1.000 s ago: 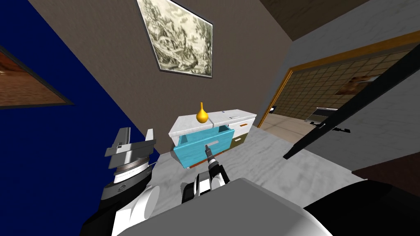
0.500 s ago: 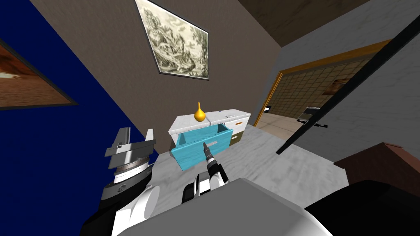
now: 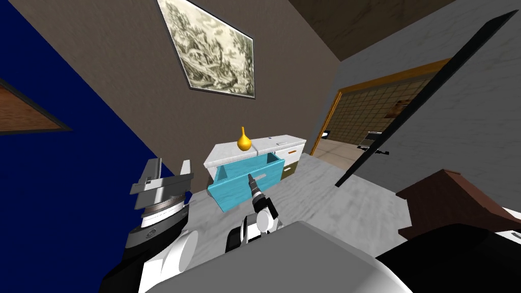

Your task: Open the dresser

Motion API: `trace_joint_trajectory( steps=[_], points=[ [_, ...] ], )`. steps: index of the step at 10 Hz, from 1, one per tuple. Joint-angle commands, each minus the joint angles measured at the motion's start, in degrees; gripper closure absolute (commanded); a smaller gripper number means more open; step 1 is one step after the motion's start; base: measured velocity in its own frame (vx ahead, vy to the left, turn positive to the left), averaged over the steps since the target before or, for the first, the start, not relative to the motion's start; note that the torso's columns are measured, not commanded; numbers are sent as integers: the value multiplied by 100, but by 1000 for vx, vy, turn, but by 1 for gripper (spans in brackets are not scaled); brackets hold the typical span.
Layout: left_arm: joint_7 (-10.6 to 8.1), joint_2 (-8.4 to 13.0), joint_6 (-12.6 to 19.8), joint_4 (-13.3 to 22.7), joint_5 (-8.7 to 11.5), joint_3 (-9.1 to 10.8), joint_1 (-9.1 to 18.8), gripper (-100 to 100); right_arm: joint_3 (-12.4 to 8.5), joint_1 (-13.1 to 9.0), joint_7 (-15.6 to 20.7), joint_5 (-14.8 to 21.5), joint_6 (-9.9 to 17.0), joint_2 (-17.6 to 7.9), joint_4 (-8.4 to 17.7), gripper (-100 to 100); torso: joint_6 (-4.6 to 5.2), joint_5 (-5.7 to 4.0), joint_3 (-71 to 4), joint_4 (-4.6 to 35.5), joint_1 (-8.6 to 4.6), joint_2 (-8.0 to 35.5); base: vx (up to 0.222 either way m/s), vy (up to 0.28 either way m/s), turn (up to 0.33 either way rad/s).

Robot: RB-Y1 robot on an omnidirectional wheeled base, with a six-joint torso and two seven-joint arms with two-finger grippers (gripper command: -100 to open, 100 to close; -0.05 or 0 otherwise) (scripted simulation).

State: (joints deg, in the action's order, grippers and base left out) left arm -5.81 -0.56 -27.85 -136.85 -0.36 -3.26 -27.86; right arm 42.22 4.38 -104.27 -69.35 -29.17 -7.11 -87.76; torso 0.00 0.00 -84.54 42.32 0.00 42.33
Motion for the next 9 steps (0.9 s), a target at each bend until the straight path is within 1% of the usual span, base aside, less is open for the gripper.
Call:
trace_joint_trajectory(
  steps=[1,2,3,4,9],
  points=[
    [0,0,0,0,0,0,0,0,-192,-39,374,-158,418,183,-195,-100,1,1,5,16,1,13,-38,-16,-74],
    [0,0,0,0,0,0,0,0,-192,-39,374,-158,418,183,-195,-100,1,2,13,29,3,27,-22,-8,-21],
    [0,0,0,0,0,0,0,0,-138,-8,299,-132,367,149,-98,-100,5,4,17,37,1,36,0,0,0],
    [0,0,0,0,0,0,0,0,-139,4,310,-138,388,143,-97,0,3,2,16,27,1,30,0,0,0],
    [0,0,0,0,0,0,0,0,-137,29,306,-146,398,130,-61,0,0,0,-1,0,1,-1,0,0,0]
  ],
)
